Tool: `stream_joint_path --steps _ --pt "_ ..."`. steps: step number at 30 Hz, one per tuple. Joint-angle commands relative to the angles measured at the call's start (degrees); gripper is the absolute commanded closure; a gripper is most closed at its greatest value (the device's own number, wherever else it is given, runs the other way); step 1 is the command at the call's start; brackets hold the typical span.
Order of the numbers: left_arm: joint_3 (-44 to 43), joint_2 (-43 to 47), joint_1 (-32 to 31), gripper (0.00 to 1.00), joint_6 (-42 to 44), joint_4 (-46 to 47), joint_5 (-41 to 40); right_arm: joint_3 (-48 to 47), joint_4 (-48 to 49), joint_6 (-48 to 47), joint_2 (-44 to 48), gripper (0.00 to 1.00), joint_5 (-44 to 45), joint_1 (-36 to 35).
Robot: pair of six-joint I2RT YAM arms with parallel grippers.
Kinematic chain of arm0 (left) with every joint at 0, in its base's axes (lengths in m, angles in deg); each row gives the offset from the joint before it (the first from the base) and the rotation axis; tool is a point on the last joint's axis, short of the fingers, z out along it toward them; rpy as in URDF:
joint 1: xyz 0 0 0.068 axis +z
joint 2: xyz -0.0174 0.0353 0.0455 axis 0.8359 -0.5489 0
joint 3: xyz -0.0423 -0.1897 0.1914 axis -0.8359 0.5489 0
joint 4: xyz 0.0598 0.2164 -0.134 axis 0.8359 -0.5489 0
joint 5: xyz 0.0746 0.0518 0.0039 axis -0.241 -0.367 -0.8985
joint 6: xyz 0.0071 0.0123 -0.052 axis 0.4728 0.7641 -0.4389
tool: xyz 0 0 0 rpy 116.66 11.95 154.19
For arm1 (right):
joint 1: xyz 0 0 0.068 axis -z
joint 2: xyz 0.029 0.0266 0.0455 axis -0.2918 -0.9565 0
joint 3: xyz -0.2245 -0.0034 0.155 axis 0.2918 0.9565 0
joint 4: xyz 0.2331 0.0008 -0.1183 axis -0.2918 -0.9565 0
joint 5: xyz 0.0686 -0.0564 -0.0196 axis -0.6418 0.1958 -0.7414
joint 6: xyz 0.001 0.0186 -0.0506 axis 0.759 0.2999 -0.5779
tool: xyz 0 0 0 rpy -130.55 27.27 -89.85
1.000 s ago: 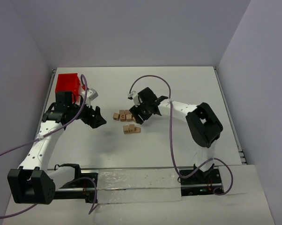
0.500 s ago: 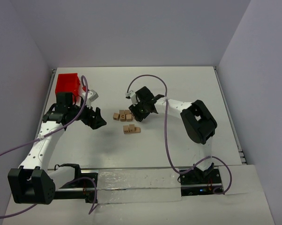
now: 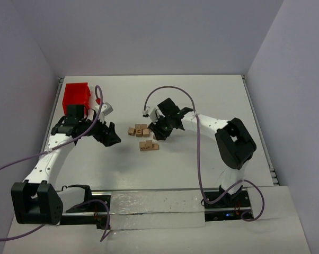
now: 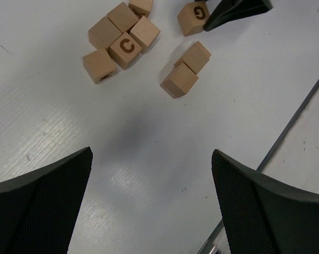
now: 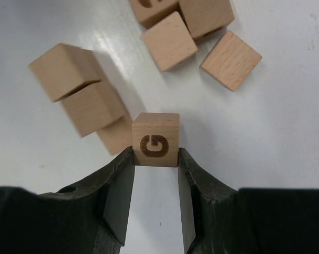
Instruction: Build the wood block tower
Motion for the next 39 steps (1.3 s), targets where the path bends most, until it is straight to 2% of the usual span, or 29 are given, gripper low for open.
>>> stream_joint_path --steps 1,8,15,39 --pt "-0.6 -1.0 0.4 0.01 2.6 1.7 3.6 0.1 -3.8 -9.6 7.1 0.84 -4.8 0.9" --pt "-0.3 -2.9 0.4 0.01 5.5 1.3 6.9 0.7 -9.9 -22.1 10.4 0.87 -10.3 1.4" --pt "0.0 -4.8 0.4 0.01 6.0 2.0 9.1 -0.1 -14.1 -30.1 8.4 0.88 -13.2 1.4" --pt "0.6 -4.8 0.4 0.01 7.3 1.8 8.7 -1.9 -13.2 -33.4 1.5 0.85 -12.5 -1.0"
